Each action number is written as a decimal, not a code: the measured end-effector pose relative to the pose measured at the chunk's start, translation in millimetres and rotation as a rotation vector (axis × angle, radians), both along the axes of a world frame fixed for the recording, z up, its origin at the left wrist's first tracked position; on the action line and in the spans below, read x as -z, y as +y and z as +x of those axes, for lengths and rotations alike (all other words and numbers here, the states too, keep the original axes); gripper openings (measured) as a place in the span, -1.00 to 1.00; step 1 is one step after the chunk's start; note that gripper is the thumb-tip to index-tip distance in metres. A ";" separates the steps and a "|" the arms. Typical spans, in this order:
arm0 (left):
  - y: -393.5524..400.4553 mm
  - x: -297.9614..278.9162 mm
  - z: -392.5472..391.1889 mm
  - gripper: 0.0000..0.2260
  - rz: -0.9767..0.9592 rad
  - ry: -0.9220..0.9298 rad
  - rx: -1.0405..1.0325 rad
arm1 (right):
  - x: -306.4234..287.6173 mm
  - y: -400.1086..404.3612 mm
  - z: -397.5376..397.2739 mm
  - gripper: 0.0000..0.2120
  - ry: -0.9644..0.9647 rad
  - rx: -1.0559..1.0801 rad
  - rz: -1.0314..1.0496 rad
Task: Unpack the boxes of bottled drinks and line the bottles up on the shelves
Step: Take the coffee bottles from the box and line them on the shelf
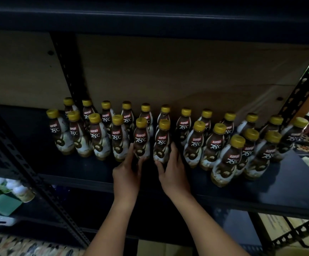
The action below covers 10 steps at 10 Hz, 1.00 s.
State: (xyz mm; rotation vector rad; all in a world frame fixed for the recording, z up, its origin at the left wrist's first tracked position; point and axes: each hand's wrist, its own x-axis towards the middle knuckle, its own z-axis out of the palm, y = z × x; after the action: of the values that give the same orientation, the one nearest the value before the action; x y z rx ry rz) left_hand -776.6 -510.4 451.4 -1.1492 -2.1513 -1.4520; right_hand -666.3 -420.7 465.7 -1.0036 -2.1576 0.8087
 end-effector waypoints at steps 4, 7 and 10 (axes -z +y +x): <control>-1.4 3.5 -1.1 -0.47 -0.015 -0.036 0.011 | 0.8 1.1 0.0 -0.24 0.014 -0.014 -0.010; -4.8 3.7 -2.3 -0.60 -0.039 0.021 -0.005 | -2.2 0.3 3.0 -0.22 0.029 -0.016 -0.026; -23.9 3.9 16.2 -0.75 0.040 -0.044 -0.070 | 7.1 -4.1 46.4 -0.32 0.163 -0.059 -0.102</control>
State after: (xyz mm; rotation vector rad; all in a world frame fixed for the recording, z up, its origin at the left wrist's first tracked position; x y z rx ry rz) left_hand -760.4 -534.3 447.5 -1.0262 -2.1592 -1.4963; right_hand -619.8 -424.8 458.5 -0.8947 -2.0320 1.0017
